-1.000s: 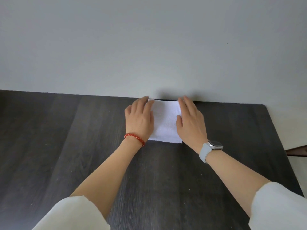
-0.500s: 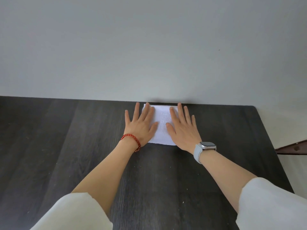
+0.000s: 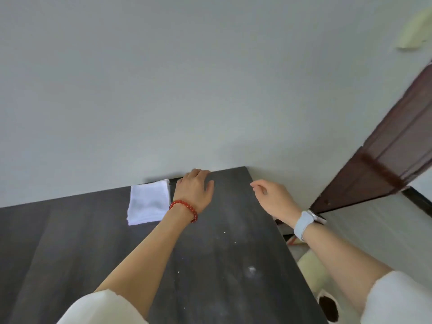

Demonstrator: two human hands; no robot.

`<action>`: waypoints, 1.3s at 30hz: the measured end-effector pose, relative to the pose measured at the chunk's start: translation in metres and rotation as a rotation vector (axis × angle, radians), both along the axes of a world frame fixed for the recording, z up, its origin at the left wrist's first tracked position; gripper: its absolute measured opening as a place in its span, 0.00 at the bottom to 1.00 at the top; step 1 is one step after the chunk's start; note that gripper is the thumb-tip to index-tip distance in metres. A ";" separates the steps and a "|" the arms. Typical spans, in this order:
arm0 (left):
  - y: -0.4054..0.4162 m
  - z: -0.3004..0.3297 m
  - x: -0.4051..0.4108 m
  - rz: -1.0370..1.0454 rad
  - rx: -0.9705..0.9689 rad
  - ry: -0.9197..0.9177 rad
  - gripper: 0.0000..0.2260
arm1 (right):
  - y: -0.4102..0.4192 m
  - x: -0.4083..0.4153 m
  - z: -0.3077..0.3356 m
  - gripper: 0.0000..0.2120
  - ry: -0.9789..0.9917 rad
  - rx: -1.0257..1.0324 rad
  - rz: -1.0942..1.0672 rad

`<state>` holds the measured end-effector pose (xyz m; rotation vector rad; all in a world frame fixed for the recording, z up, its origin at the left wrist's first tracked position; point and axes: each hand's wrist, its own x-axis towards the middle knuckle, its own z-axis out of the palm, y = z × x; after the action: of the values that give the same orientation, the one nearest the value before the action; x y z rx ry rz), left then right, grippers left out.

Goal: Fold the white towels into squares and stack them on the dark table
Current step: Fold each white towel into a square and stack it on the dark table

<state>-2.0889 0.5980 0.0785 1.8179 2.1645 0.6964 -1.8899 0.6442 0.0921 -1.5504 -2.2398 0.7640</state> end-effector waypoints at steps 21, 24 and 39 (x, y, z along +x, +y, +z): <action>-0.283 0.160 0.883 -1.225 0.135 -0.201 0.13 | -0.495 0.804 0.133 0.12 0.061 0.259 -1.278; -0.322 0.149 0.975 -1.370 0.085 -0.170 0.12 | -0.547 0.870 0.125 0.12 0.065 0.241 -1.428; -0.429 0.120 1.485 -1.721 -0.049 -0.135 0.13 | -0.671 1.296 0.106 0.12 0.112 0.160 -1.758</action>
<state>-0.6041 0.1695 0.1984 2.4964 0.0216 0.2327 -0.5943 -0.0270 0.1980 -2.3503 -0.2310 0.0548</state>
